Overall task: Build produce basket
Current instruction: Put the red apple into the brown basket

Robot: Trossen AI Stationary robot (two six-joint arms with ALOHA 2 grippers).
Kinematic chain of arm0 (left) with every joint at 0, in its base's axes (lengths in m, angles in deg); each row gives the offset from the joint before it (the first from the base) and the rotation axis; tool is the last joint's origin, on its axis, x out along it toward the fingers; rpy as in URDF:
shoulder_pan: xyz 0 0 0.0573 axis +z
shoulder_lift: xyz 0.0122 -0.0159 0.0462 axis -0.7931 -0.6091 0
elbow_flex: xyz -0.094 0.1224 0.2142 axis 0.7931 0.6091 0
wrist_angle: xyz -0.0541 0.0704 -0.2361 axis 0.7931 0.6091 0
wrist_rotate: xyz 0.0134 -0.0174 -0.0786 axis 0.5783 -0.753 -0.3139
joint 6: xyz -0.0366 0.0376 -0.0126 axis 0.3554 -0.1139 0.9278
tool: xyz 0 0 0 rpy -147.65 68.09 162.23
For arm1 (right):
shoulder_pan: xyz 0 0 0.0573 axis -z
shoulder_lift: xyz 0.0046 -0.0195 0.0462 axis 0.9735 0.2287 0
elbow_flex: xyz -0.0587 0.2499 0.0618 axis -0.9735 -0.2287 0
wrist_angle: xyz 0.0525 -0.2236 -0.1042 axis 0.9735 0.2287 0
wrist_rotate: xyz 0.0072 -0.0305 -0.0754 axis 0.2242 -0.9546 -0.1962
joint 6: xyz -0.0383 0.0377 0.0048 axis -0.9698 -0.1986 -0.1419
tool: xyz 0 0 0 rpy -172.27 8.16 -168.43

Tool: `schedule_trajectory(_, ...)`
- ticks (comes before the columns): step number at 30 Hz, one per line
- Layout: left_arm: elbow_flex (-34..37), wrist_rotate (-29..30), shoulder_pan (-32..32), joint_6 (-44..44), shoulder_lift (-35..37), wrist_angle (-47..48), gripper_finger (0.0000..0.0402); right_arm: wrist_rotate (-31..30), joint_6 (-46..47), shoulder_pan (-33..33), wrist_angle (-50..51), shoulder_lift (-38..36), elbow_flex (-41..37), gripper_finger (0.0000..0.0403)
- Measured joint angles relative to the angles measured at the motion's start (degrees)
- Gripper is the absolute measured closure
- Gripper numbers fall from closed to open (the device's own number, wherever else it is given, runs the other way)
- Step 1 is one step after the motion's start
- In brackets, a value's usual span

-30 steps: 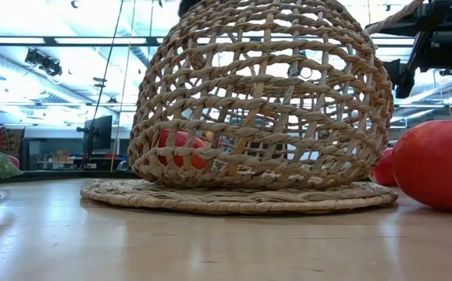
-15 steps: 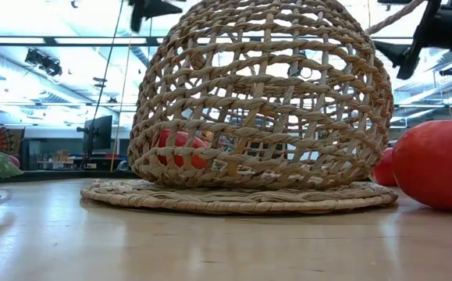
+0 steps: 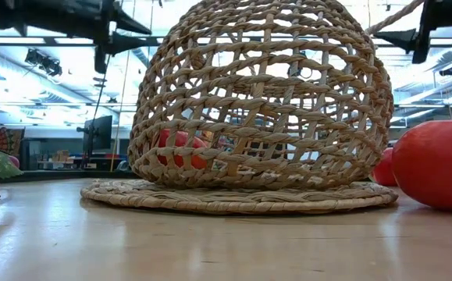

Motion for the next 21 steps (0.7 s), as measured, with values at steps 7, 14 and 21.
schedule_trajectory(7, 5.40, 5.18, -0.17, 0.13, 8.11, -0.13, 0.0305, 0.25, -4.09, 0.90, 2.91, 6.24, 6.93, 0.0054)
schedule_trajectory(14, 12.50, 6.67, -0.17, 2.32, 14.40, -3.14, 0.0321, -0.87, -10.90, 0.91, 3.08, 15.53, 15.61, 0.0054)
schedule_trajectory(21, 20.17, 6.53, -0.17, 4.57, 18.03, -12.25, 0.0334, -3.19, -14.93, 1.94, 11.71, 25.06, 28.35, 0.0054)
